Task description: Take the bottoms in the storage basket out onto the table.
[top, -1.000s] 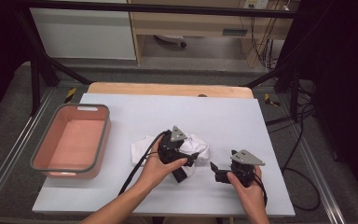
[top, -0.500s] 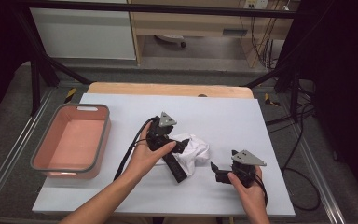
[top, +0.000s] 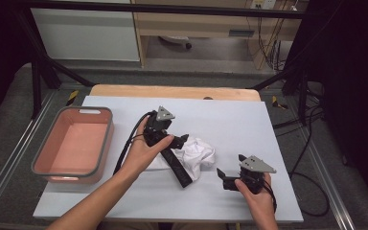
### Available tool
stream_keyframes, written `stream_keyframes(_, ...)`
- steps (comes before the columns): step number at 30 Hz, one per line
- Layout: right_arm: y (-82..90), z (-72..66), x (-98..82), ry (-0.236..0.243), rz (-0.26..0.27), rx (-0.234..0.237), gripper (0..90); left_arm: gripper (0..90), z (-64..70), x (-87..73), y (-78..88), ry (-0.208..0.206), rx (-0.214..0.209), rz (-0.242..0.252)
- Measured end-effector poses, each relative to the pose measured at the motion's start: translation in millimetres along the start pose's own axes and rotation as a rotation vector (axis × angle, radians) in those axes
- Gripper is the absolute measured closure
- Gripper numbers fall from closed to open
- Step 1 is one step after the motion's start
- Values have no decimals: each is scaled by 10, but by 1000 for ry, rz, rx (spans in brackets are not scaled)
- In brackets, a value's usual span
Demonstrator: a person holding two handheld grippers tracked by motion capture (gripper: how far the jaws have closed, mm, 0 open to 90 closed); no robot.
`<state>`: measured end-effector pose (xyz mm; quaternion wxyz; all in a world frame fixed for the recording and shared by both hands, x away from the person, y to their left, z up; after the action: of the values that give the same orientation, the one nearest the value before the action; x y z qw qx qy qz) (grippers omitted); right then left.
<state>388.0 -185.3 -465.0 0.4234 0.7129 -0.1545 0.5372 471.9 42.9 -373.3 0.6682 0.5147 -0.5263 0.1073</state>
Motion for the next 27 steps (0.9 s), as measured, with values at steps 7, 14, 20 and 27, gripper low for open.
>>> stream_keyframes(7, 52, -5, -28, -13, 1, -6, 56, 82, -125, 45, 72, -3, 12, 2)
stream_keyframes(14, 33, 2, -24, -11, 2, -7, 53, 80, -286, 82, 166, 15, 37, 10)
stream_keyframes(20, 36, 0, -20, -8, 7, -10, 45, 57, -395, 109, 227, 21, 50, 7)
stream_keyframes(27, 27, -2, -23, -8, 2, -11, 45, 56, -494, 161, 313, 32, 74, 12)
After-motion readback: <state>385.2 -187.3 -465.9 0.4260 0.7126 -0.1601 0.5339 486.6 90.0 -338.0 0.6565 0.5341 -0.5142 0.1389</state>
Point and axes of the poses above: each handheld gripper's, and its own axes: y roughly backward along the jaws, x roughly out of its top, z roughly to its right, the point moved 7 cm from there along -y, roughly forward along the jaws, and after that the axes turned 9 degrees about x, right-handed, at the moved point
